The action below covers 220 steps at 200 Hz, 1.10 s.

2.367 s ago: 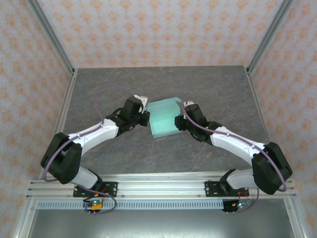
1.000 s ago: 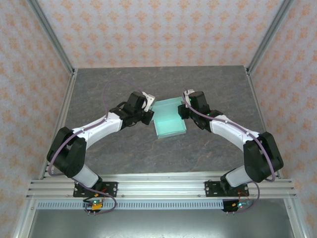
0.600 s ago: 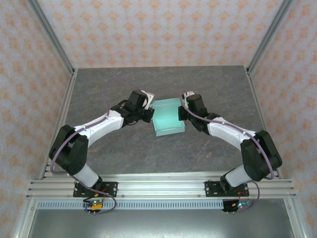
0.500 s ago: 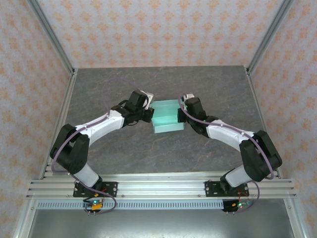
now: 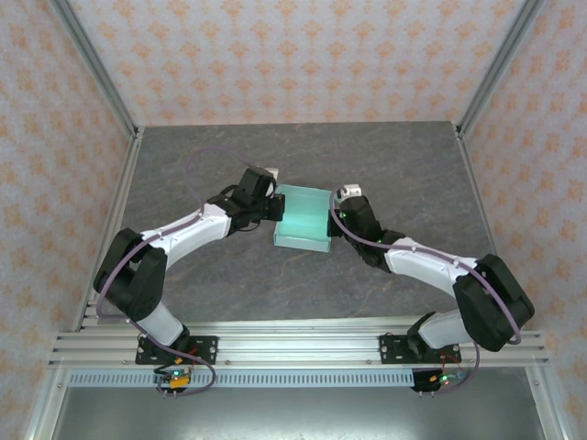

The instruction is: Fold the paper box

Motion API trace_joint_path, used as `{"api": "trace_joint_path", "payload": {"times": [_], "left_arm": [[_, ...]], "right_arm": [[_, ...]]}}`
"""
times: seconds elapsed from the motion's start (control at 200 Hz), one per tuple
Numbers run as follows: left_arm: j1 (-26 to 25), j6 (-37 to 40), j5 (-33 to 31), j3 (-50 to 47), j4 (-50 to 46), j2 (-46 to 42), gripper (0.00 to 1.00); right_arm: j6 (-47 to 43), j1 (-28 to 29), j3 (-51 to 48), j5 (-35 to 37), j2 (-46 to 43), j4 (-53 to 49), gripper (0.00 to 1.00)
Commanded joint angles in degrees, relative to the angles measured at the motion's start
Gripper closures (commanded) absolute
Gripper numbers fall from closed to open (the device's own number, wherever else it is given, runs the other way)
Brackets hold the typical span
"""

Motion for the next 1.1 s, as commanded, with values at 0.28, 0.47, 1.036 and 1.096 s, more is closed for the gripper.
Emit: {"api": "trace_joint_path", "payload": {"times": [0.28,0.47,1.036,1.096], "left_arm": [[-7.59,-4.04,-6.55,-6.98,11.34,-2.45,1.00],[-11.04,-2.43,-15.00,-13.88,14.18,-4.40,1.00],[-15.37,3.57,-27.72,-21.92,21.94,-6.53,1.00],[-15.41,3.76,-27.73,-22.20,22.41,-6.53,1.00]], "right_arm": [[3.63,4.88,-4.87,3.96,-1.13,4.35,0.92],[5.35,7.29,-7.60,8.16,-2.68,5.27,0.88],[17.50,7.75,-8.18,4.23,-26.93,-18.27,0.45],[25.35,7.75,-6.31,6.52,-28.01,-24.54,0.40]]}}
